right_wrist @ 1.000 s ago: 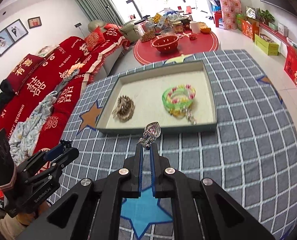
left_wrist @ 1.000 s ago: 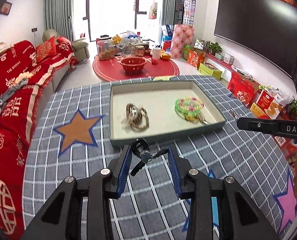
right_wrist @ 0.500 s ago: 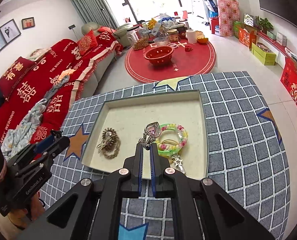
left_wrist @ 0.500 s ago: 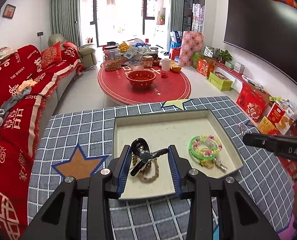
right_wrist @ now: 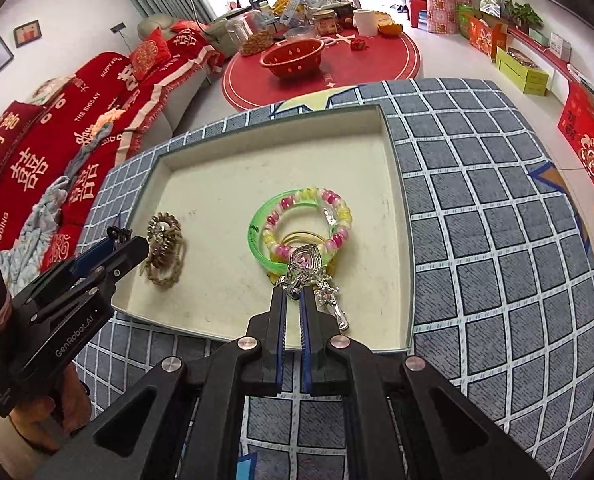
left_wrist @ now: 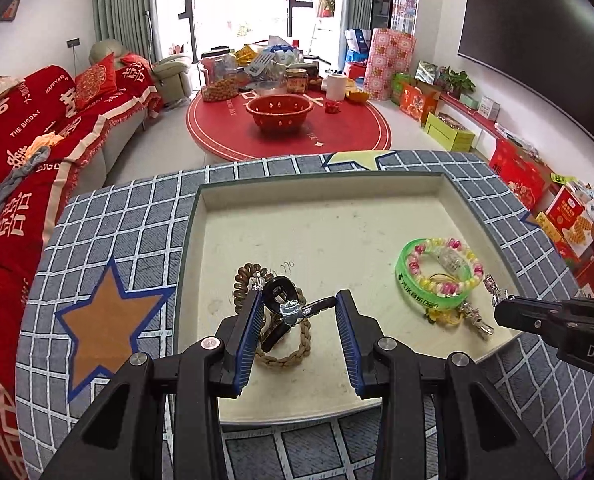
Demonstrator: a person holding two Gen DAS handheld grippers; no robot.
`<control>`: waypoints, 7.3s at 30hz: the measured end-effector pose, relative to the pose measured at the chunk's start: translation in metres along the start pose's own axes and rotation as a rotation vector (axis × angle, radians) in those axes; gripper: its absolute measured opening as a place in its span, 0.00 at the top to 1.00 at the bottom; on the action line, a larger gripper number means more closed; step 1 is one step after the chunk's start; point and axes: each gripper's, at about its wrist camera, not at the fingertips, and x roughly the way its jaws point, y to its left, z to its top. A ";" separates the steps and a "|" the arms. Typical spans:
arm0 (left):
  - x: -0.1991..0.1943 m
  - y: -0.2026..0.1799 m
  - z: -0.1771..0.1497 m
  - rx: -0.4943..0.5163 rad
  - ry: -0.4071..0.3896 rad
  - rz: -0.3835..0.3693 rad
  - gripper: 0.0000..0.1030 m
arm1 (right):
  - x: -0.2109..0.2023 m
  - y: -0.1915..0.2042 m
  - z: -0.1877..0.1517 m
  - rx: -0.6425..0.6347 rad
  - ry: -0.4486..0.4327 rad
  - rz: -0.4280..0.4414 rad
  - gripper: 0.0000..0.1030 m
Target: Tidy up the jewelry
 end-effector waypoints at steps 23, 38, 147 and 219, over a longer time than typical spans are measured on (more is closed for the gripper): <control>0.025 -0.015 -0.007 0.056 0.026 0.058 0.51 | 0.031 -0.008 -0.003 0.041 0.025 -0.017 0.93; 0.015 -0.013 -0.002 0.058 -0.009 0.094 0.38 | 0.021 -0.017 -0.001 0.093 0.015 0.041 0.78; -0.134 0.008 -0.146 -0.081 -0.203 0.168 0.00 | -0.101 0.054 -0.169 -0.089 -0.395 -0.256 0.15; -0.132 0.007 -0.145 -0.082 -0.191 0.167 0.00 | -0.100 0.054 -0.167 -0.088 -0.399 -0.248 0.15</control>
